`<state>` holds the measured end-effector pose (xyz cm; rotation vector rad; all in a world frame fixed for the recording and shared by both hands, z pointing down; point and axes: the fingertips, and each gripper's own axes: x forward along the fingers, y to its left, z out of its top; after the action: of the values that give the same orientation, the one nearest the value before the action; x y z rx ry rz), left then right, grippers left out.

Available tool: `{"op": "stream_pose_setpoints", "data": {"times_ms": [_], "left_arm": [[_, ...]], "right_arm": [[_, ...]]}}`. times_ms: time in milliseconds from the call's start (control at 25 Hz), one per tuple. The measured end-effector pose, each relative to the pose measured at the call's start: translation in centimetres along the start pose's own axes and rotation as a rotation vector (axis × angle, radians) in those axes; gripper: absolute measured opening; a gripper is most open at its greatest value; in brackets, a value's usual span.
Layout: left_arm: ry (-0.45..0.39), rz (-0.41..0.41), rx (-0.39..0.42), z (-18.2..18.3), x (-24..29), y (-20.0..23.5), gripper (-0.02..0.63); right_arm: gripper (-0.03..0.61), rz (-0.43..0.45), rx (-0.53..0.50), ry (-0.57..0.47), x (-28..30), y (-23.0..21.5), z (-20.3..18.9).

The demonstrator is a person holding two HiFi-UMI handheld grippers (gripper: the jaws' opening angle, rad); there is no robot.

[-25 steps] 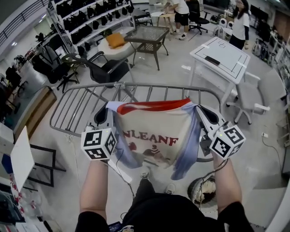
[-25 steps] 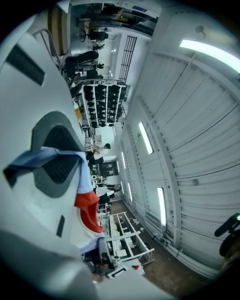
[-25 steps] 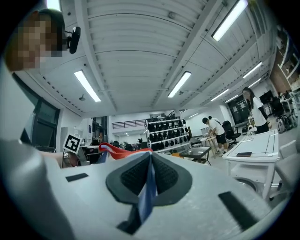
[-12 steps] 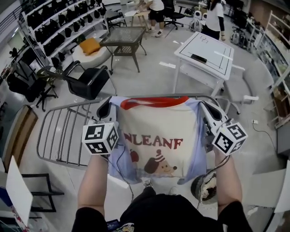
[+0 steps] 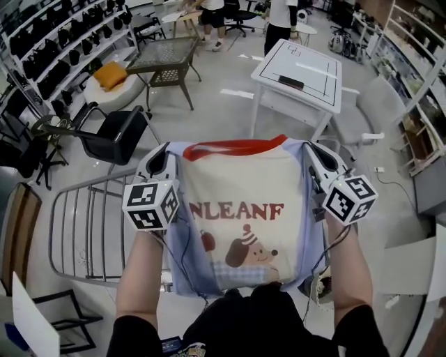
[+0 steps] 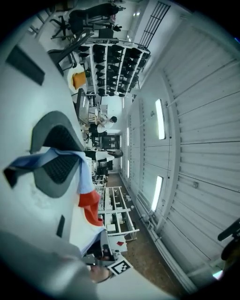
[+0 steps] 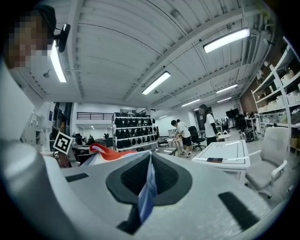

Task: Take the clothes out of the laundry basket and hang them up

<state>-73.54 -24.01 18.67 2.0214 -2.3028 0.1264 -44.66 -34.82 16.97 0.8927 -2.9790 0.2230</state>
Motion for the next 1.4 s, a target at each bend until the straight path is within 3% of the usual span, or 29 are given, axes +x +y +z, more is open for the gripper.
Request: {"op": "stream_pose_setpoints", "data": {"times_ms": [240, 600, 1080, 1400], "left_arm": [[0.019, 0.002, -0.012, -0.1, 4.0, 2.3, 0.011], [0.073, 0.073, 0.01, -2.2, 8.7, 3.7, 0.011], [0.261, 0.114, 0.027, -12.1, 13.7, 4.3, 0.012], [0.398, 0.101, 0.055, -17.2, 15.0, 4.3, 0.014]], "right_arm": [[0.011, -0.019, -0.005, 0.037, 4.9, -1.9, 0.2], [0.011, 0.0, 0.039, 0.101, 10.7, -5.8, -3.1], [0.011, 0.001, 0.086, 0.3, 15.9, -9.9, -13.9], [0.011, -0.013, 0.093, 0.403, 17.1, -10.8, -18.3]]}}
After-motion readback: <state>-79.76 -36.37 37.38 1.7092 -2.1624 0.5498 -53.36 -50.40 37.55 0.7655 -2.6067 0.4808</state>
